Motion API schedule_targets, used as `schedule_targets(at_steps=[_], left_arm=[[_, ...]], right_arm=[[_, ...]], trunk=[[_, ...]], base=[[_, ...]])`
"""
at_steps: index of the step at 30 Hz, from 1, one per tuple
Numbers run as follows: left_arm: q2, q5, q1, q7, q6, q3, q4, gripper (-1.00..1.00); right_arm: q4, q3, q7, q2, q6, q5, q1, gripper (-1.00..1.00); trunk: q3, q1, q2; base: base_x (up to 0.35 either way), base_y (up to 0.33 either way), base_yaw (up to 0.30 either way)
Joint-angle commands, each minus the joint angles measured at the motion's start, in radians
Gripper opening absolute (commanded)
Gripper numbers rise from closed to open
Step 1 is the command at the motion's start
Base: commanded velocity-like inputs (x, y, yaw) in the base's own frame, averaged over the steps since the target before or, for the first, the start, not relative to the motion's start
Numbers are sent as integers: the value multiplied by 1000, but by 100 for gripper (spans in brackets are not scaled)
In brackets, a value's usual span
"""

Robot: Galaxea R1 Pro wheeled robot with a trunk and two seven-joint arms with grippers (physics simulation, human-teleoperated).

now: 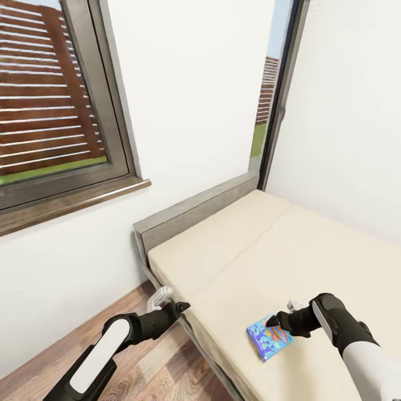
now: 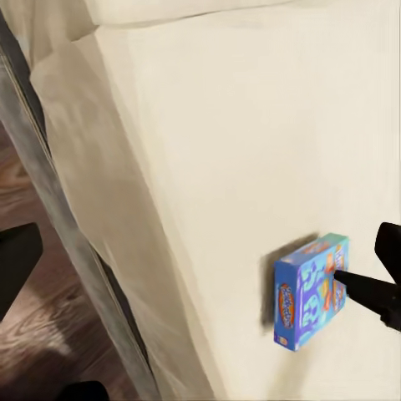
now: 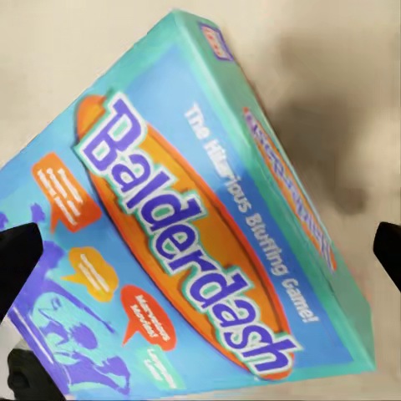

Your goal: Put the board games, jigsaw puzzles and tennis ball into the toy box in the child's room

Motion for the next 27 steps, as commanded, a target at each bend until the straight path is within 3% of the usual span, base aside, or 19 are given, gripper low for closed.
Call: schedule_targets(at_steps=[1, 10, 27], left_arm=[[1, 10, -1, 10, -2, -2, -1, 100], [1, 10, -1, 10, -2, -2, -1, 100], [1, 10, -1, 10, -3, -2, 1, 100]], right_arm=[[-1, -3, 4, 2, 7, -21, 0, 100], [-1, -3, 4, 1, 7, -22, 0, 100], [-1, -4, 4, 1, 7, -21, 0, 100]], trunk=[[-1, 18, 0], [-1, 18, 0], [-1, 18, 0]], base=[[0, 0, 217], [0, 0, 103], [-1, 0, 18]])
